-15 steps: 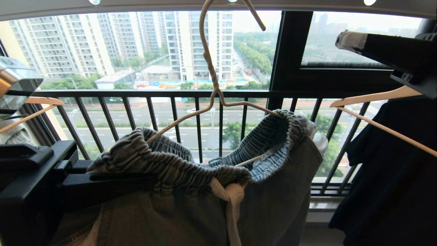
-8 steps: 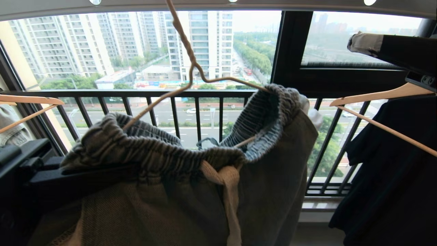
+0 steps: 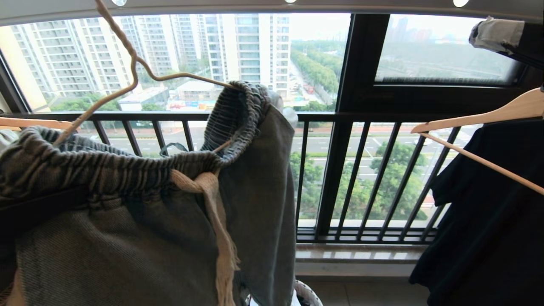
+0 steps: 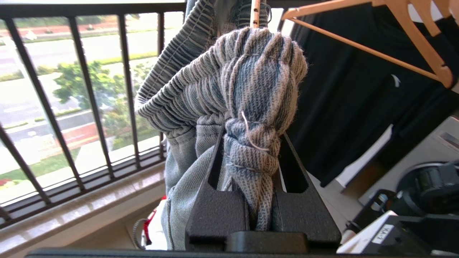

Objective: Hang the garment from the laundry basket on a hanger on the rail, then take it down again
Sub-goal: Hang the clothes rack on the clothesline

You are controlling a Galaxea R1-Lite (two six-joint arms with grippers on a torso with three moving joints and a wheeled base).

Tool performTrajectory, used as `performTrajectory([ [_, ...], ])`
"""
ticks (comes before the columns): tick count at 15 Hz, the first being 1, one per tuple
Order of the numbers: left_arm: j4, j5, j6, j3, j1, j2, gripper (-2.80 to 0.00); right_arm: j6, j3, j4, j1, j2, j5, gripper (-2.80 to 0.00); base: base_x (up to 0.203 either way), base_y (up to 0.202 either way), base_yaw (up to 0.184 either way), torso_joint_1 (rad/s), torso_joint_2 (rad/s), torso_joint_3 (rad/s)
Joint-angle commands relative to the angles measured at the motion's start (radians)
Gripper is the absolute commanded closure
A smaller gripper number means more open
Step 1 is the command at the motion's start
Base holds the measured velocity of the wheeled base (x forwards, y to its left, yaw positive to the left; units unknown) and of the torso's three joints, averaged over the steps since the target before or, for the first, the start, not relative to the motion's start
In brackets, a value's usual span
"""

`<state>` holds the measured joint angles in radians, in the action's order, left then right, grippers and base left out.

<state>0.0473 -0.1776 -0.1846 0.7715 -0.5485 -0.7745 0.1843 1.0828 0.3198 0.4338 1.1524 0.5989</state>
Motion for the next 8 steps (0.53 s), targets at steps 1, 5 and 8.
performTrajectory([
  [1,0.004,0.083,0.021,0.003,0.002,0.021,0.0,0.001,0.0,0.003,0.0,-0.005,0.002,0.0,0.0,0.0,0.0,0.0,0.0,0.0],
  [5,0.005,0.192,0.061,-0.001,0.002,0.007,0.0,0.001,0.002,0.004,0.0,-0.003,0.002,0.0,0.0,0.0,0.0,0.0,0.0,0.0],
  [8,0.01,0.278,0.097,0.0,0.002,-0.008,0.0,0.001,0.003,0.004,0.0,-0.005,0.002,0.0,0.0,0.0,0.0,0.0,0.0,0.0],
])
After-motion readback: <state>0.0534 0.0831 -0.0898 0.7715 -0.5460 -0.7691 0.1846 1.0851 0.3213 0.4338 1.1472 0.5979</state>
